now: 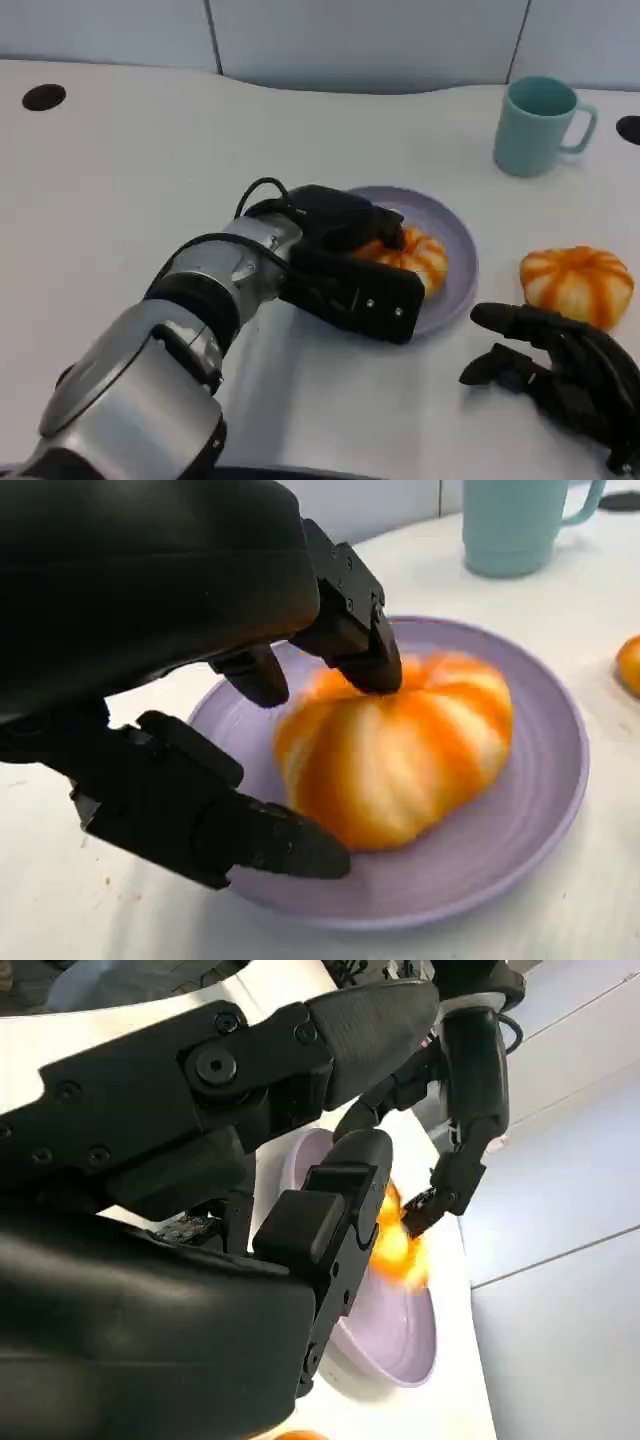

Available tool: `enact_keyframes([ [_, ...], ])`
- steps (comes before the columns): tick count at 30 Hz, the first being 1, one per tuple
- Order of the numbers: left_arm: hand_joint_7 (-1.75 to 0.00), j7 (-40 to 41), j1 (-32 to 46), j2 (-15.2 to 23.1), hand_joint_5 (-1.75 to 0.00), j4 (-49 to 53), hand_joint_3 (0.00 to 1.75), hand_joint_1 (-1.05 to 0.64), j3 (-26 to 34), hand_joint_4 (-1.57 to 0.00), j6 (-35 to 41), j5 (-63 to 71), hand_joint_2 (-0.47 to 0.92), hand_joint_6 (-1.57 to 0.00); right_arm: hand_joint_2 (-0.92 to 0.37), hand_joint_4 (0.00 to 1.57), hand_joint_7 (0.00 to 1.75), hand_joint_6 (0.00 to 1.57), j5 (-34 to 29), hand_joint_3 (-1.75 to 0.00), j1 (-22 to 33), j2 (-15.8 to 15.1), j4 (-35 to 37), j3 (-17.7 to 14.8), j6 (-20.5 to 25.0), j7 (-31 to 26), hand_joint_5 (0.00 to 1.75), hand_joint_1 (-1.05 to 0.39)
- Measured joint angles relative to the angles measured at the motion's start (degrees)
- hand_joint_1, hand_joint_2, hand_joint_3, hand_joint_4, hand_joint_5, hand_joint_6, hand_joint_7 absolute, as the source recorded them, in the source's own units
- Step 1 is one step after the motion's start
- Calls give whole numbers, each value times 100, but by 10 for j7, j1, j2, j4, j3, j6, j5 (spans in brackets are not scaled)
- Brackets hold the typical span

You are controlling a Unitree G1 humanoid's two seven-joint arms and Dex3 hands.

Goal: Grasp the bread from the table and place it into the plate.

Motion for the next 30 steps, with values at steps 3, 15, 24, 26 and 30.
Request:
enact_keyframes([
  [3,-41,-22,-1,0,-45,0,12,-75,2,0,5,-5,92,-7,-92,55,1,97,0,-11,0,0,1,0,-2,2,115,-40],
  [15,-59,-48,-6,3,-35,0,27,-89,3,0,8,-8,92,0,-92,55,2,98,1,-9,0,0,3,-1,1,5,115,-40],
  [24,-63,-50,-8,24,-56,-11,29,-85,47,0,-31,-55,92,0,-92,54,2,98,0,-9,0,0,3,0,-1,3,115,-43],
  [26,-62,-65,-8,33,-59,-15,29,-85,64,0,-44,-75,92,0,-92,53,2,98,0,-9,0,0,2,0,2,2,114,-43],
  [30,-62,-97,-8,49,-63,-21,25,-84,96,0,-66,-108,92,-1,-92,53,2,97,1,-12,0,0,0,-1,6,2,114,-42],
])
